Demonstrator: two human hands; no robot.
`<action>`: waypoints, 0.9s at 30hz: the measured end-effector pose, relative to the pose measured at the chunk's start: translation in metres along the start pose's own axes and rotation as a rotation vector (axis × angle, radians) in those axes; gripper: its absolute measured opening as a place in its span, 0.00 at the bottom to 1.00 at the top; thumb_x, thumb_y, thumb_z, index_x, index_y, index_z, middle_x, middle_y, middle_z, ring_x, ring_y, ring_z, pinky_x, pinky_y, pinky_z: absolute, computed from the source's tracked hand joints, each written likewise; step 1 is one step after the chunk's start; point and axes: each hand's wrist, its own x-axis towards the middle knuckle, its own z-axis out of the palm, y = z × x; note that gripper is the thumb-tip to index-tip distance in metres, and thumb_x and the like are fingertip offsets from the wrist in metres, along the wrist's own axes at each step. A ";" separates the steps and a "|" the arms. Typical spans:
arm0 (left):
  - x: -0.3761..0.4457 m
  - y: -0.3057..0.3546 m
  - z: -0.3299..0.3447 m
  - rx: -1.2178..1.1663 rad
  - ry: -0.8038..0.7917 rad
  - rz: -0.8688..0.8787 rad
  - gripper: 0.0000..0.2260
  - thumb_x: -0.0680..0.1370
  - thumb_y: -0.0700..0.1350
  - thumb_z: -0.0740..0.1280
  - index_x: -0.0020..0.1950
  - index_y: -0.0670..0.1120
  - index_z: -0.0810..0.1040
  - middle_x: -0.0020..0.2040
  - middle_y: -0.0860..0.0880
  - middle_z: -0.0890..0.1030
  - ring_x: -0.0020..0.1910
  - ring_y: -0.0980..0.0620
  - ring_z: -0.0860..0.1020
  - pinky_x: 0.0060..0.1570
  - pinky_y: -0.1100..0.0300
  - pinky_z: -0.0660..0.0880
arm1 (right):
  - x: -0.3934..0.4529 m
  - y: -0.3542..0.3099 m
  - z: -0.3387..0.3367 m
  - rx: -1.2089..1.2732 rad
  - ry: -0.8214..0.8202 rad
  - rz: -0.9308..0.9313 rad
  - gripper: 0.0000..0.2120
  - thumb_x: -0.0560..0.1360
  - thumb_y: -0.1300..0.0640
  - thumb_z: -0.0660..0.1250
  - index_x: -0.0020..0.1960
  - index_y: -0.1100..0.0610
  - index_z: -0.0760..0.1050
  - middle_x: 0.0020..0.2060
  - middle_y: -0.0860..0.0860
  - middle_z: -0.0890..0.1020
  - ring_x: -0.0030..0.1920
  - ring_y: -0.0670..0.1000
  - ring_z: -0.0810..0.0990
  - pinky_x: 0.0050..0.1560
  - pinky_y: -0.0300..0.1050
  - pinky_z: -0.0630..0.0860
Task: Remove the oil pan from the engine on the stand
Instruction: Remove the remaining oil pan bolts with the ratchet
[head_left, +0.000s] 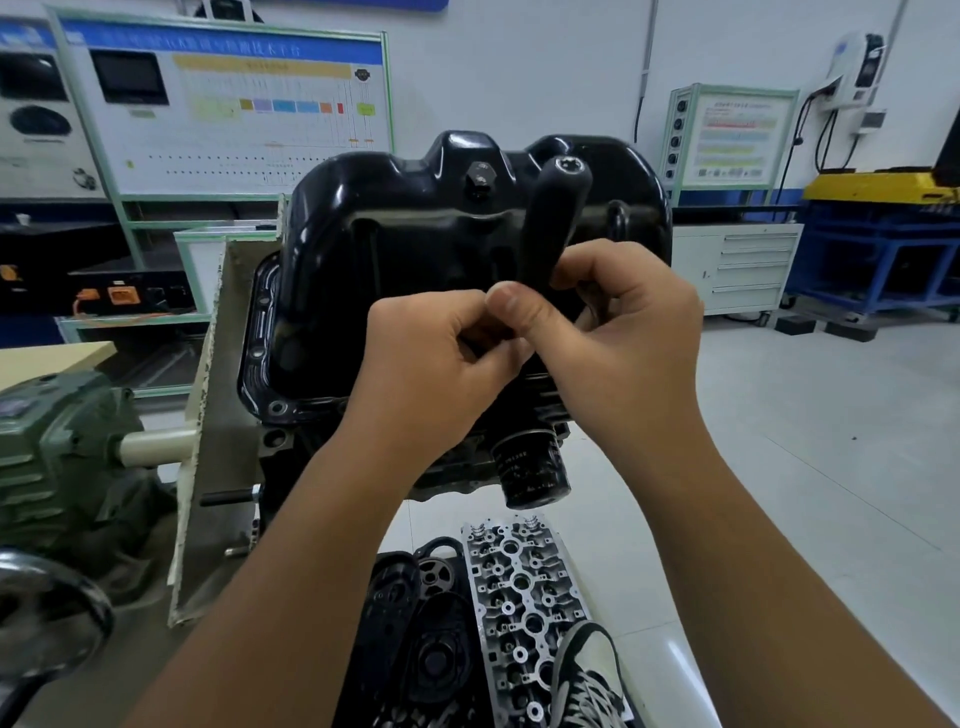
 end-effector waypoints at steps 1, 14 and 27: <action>-0.001 0.000 0.000 -0.009 -0.010 0.006 0.02 0.76 0.43 0.75 0.43 0.46 0.85 0.32 0.52 0.82 0.29 0.51 0.82 0.32 0.53 0.78 | 0.001 0.000 -0.001 0.025 -0.024 0.029 0.08 0.72 0.52 0.80 0.44 0.52 0.82 0.38 0.47 0.82 0.37 0.42 0.76 0.42 0.37 0.71; -0.001 0.006 -0.001 -0.147 0.091 -0.068 0.05 0.75 0.42 0.77 0.41 0.42 0.84 0.28 0.54 0.81 0.26 0.55 0.81 0.29 0.66 0.75 | 0.005 -0.004 -0.001 0.142 -0.108 0.101 0.12 0.69 0.54 0.83 0.49 0.55 0.85 0.43 0.51 0.85 0.41 0.42 0.81 0.45 0.34 0.75; 0.000 0.003 0.003 -0.092 0.081 -0.009 0.08 0.78 0.38 0.69 0.39 0.43 0.83 0.29 0.51 0.81 0.27 0.53 0.80 0.27 0.59 0.75 | 0.004 -0.002 0.003 0.128 -0.176 0.115 0.10 0.75 0.55 0.78 0.54 0.57 0.86 0.45 0.56 0.85 0.46 0.53 0.84 0.48 0.51 0.82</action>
